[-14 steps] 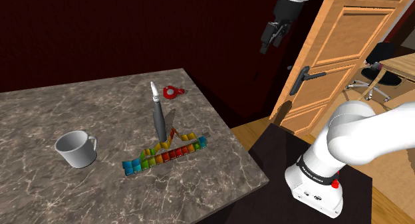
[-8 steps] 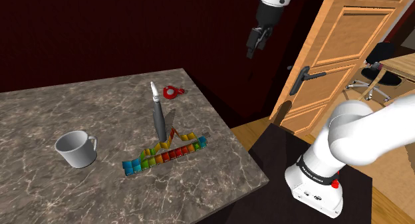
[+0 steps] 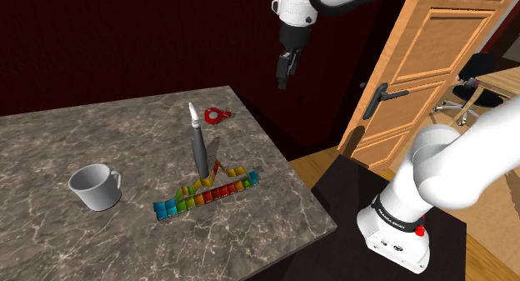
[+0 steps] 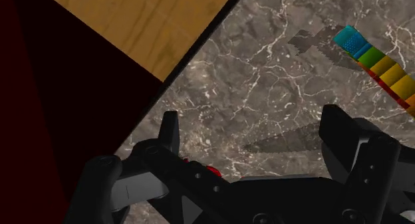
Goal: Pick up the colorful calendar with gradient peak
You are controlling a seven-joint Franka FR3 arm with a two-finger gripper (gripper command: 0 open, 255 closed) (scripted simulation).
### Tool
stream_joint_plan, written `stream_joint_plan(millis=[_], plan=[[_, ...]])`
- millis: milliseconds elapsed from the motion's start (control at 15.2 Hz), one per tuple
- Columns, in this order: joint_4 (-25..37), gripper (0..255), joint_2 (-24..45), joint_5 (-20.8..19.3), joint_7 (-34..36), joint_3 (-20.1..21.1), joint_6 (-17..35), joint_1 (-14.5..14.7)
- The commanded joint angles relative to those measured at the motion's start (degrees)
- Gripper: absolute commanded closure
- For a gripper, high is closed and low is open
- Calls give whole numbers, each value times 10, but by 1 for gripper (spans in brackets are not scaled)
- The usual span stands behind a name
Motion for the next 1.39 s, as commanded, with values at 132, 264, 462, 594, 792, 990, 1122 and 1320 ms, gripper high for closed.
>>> stream_joint_plan(millis=[132, 264, 462, 594, 792, 990, 1122, 1320], plan=[[36, 0, 74, -1, -25, 22, 15, 24], [52, 0, 107, -2, -36, 33, 21, 36], [77, 0, 156, -6, -53, 51, 27, 52], [94, 0, 187, -10, -64, 63, 30, 63], [119, 0, 234, -18, -78, 80, 34, 81], [144, 0, 279, -28, -93, 98, 35, 98], [160, 0, 308, -35, -102, 109, 36, 111], [183, 0, 350, -47, -115, 125, 36, 130]])
